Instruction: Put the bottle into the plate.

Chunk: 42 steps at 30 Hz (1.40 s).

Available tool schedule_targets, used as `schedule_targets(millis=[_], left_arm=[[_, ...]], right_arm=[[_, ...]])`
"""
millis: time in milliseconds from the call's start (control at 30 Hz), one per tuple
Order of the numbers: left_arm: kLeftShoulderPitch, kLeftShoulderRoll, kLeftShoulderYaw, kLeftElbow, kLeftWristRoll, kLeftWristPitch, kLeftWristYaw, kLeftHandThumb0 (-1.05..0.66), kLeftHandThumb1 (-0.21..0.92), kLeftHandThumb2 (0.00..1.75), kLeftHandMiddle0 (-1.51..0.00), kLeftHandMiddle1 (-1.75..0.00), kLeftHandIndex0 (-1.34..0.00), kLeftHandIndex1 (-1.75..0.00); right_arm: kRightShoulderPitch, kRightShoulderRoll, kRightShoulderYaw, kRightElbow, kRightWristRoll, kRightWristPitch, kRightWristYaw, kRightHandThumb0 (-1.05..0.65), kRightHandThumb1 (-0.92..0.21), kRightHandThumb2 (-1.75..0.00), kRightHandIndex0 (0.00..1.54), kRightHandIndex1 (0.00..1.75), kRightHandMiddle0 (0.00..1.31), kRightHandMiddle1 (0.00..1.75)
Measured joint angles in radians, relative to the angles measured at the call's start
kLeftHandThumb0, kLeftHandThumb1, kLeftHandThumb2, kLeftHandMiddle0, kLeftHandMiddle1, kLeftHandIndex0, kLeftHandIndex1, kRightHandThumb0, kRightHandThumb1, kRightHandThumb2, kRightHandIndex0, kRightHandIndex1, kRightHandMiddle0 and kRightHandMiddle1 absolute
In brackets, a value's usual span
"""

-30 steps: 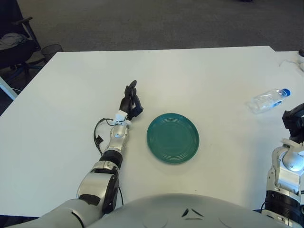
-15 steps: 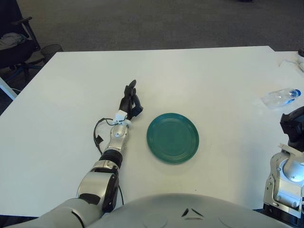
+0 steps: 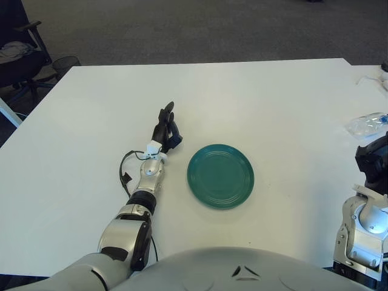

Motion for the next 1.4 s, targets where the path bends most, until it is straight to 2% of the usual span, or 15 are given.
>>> schedule_targets(millis=[1000,1067,1233,1400], left_arm=[[-0.005,0.002,0.003,0.010,0.000,-0.010,0.004,-0.87,0.92,1.09,-0.20,-0.02,0.00,-0.42],[-0.005,0.002,0.003,0.010,-0.001,-0.010,0.004,-0.87,0.92,1.09,-0.19,-0.02,0.00,-0.42],[-0.007,-0.002,0.006,0.010,-0.003,-0.011,0.005,-0.86,0.92,1.08,-0.19,-0.02,0.00,-0.42],[-0.003,-0.004,0.007,0.008,-0.003,-0.012,0.019,-0.85,0.92,1.08,-0.20,-0.02,0.00,-0.44]], right_arm=[[0.006,0.004,0.004,-0.004,-0.002,0.000,0.000,-0.74,-0.92,-0.85,0.17,0.05,0.00,0.55],[0.006,0.006,0.001,-0.004,-0.002,0.000,-0.003,-0.70,-0.92,-0.81,0.17,0.05,0.00,0.58],[0.015,0.052,-0.068,-0.001,-0.003,0.000,-0.079,-0.65,-0.92,-0.77,0.17,0.05,0.00,0.62],[0.019,0.072,-0.118,0.070,-0.010,-0.023,-0.135,-0.62,-0.92,-0.76,0.19,0.05,0.00,0.67]])
